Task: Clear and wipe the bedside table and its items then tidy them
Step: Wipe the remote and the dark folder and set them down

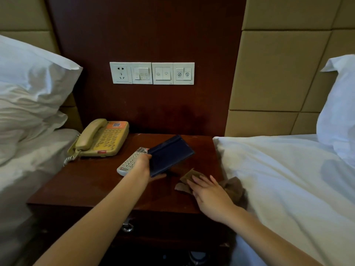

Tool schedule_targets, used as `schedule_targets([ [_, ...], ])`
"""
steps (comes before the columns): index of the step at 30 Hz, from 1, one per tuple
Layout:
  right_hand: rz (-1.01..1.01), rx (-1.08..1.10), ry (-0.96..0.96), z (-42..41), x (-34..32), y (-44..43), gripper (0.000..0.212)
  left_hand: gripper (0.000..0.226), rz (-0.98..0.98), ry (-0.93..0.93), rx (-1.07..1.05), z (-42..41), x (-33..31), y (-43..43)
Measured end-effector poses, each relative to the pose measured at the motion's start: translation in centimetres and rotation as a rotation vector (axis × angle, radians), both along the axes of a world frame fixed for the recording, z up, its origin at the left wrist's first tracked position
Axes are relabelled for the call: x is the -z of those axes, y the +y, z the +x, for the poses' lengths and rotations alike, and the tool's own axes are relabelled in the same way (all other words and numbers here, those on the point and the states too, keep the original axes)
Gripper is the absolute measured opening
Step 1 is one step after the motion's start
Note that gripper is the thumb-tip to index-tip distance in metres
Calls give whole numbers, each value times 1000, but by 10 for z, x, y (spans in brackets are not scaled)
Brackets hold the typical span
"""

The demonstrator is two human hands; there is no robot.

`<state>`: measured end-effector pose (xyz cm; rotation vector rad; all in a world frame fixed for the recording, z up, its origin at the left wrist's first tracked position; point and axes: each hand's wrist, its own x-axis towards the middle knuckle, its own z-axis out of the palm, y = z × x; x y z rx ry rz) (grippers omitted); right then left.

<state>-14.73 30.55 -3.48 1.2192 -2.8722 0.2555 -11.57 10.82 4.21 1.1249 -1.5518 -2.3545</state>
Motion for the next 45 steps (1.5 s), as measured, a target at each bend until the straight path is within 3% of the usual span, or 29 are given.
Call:
schedule_targets([
  [8, -12, 48, -29, 6, -4, -36, 48, 39, 116, -29, -101, -16, 3, -1],
  [18, -11, -52, -121, 58, -6, -138, 56, 36, -221, 169, -97, 22, -59, -55],
  [23, 42, -148, -187, 91, -15, -180, 58, 22, -316, 140, -192, 44, -66, -89],
  [26, 56, -214, -183, 103, -16, -195, 60, 31, -348, 128, -213, 50, -62, -94],
  [34, -67, -371, -55, 75, 1, -127, 52, 30, -384, 91, -238, 59, -59, -88],
  [38, -38, -293, -37, 42, -3, -68, 46, 19, -358, 84, -244, 61, -63, -75],
  [45, 14, -112, -53, 4, -6, -2, 46, 22, -313, 108, -186, 66, -59, -42],
])
